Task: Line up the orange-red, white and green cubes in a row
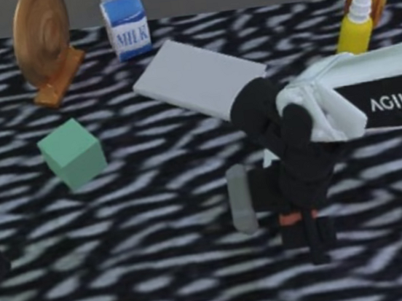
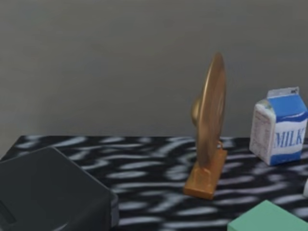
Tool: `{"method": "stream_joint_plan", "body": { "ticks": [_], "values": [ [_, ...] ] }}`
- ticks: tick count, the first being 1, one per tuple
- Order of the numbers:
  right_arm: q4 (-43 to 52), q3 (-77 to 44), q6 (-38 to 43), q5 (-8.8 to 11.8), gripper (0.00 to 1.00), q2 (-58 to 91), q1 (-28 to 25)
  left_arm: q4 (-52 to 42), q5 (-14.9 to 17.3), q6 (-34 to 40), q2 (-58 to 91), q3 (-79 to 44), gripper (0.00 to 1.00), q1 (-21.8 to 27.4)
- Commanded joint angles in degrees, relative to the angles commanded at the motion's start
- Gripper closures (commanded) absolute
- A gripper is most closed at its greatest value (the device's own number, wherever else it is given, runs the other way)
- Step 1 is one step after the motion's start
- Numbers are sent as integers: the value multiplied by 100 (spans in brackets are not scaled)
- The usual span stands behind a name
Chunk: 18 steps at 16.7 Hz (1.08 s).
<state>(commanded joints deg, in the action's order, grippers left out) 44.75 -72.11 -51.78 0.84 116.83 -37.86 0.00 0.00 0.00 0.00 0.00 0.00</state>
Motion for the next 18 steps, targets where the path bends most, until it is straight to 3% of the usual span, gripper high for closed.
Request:
{"method": "stream_joint_plan", "body": {
  "ticks": [7,18],
  "values": [
    [0,0,0,0,2,0,0,0,0,0,0,0,0,0],
    [100,-80,-16,2,0,-40,-5,0,0,0,0,0,0,0]
  ]
}}
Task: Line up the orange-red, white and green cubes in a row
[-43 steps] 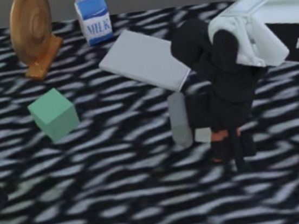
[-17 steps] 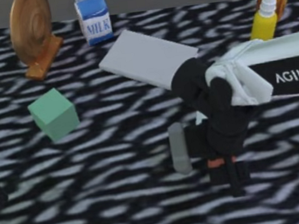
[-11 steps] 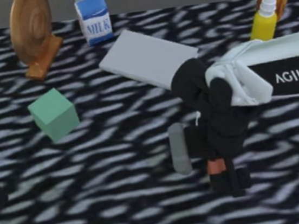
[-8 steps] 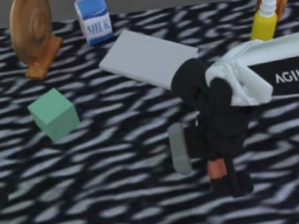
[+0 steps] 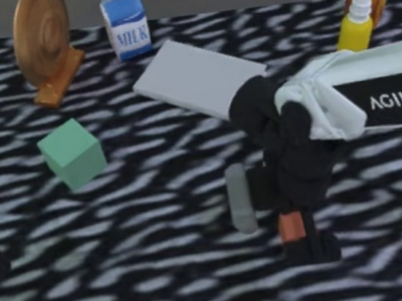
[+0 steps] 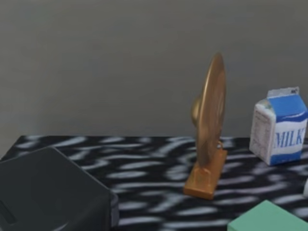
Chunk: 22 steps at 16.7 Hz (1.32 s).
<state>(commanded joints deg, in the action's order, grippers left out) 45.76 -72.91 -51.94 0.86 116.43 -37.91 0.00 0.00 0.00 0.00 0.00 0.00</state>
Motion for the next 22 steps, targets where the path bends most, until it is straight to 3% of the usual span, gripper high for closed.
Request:
{"method": "stream_joint_plan", "body": {
  "ticks": [7,14,22],
  "values": [
    [1303,-712,-21,4,0,-550,-17,0,0,0,0,0,0,0],
    [1423,-956,49,-7,0,-367,67,0,0,0,0,0,0,0],
    [2088,-3168,678,-89,0,1122,670,0,0,0,0,0,0,0]
  ]
}}
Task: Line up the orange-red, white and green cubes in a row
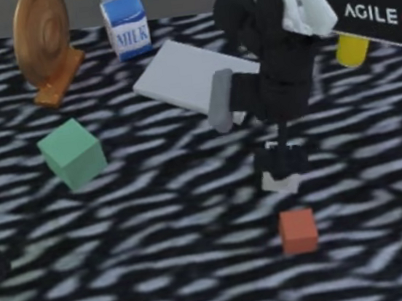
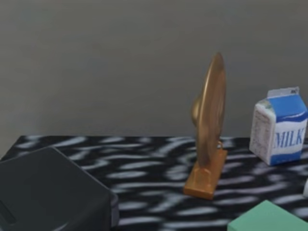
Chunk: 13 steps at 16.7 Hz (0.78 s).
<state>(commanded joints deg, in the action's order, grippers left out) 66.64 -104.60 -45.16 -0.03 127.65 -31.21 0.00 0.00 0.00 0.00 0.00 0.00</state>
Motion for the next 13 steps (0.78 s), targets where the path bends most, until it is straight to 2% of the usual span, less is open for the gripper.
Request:
{"method": "stream_joint_plan", "body": {
  "ticks": [8,13],
  "values": [
    [-17,-200,110,-17,0,240,83,0,0,0,0,0,0,0],
    [-1011,398,122,-22,0,619,94,0,0,0,0,0,0,0]
  ]
}}
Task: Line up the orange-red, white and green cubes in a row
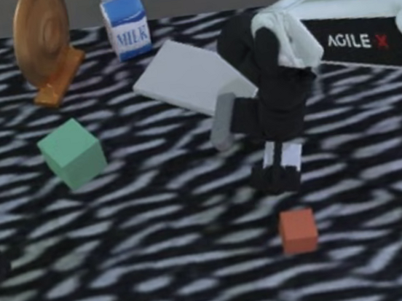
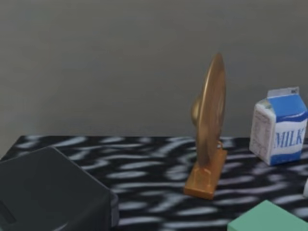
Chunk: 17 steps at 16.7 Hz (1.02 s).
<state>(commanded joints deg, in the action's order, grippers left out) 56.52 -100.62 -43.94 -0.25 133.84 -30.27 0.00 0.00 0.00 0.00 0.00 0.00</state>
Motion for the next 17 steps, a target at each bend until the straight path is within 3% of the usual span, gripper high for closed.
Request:
{"method": "stream_joint_plan", "body": {
  "ticks": [7,17],
  "values": [
    [-557,343,0,-3,0,240,1,0,0,0,0,0,0,0],
    [-557,343,0,-3,75,240,1,0,0,0,0,0,0,0]
  ]
}}
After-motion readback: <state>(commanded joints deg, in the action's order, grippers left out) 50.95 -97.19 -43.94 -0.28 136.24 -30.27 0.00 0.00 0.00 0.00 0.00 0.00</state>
